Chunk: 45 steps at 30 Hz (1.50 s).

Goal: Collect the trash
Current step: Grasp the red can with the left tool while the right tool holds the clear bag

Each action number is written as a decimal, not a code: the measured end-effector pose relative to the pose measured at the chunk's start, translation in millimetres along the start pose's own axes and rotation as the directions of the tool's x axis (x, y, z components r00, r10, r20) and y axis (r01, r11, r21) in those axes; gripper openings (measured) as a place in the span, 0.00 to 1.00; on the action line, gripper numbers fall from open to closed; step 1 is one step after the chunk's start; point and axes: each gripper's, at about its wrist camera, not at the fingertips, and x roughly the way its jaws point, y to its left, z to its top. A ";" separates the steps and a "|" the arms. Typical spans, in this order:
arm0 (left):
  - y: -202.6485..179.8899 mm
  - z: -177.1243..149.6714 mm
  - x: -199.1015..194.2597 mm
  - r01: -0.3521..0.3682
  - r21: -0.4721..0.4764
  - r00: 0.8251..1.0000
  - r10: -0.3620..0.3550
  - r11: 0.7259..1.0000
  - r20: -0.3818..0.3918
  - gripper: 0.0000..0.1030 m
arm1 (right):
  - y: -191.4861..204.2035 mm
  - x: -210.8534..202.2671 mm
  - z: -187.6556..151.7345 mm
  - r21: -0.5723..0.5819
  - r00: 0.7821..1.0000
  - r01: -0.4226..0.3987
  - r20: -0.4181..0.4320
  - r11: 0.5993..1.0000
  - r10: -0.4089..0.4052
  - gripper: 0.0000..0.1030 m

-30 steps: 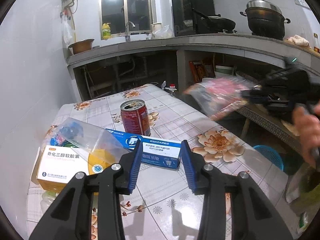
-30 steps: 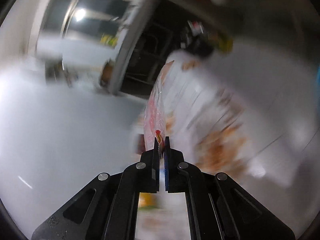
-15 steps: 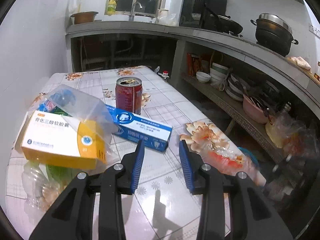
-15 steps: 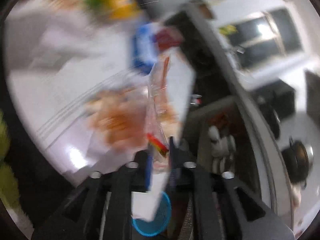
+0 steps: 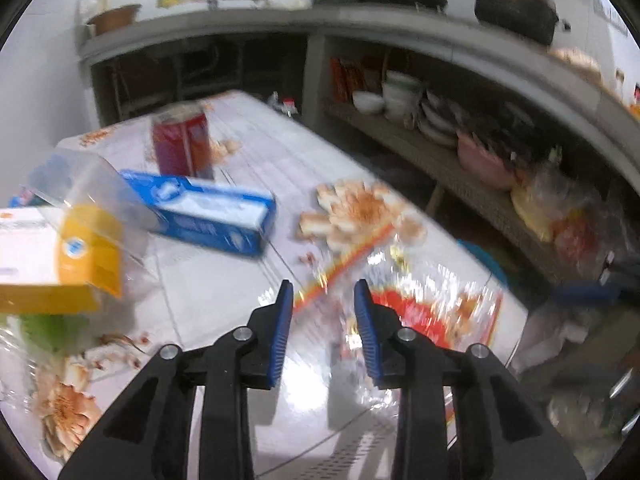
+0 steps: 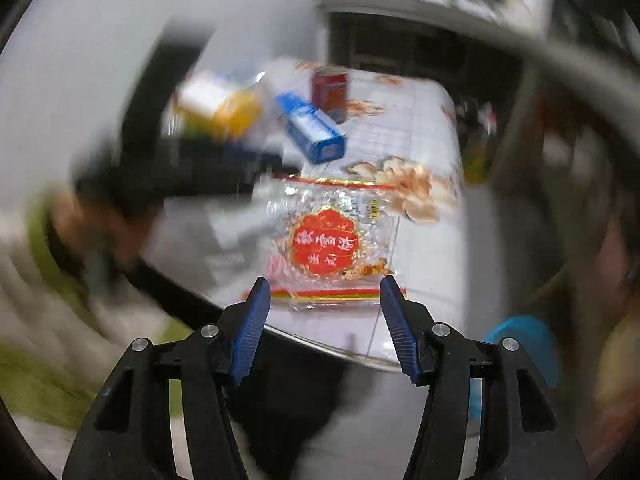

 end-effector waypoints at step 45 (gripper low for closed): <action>73.0 137.9 -10.7 -0.203 0.038 0.979 0.202 0.979 0.027 0.83 | -83.3 104.4 -4.3 0.740 0.929 -0.349 0.193 0.574 0.316 0.03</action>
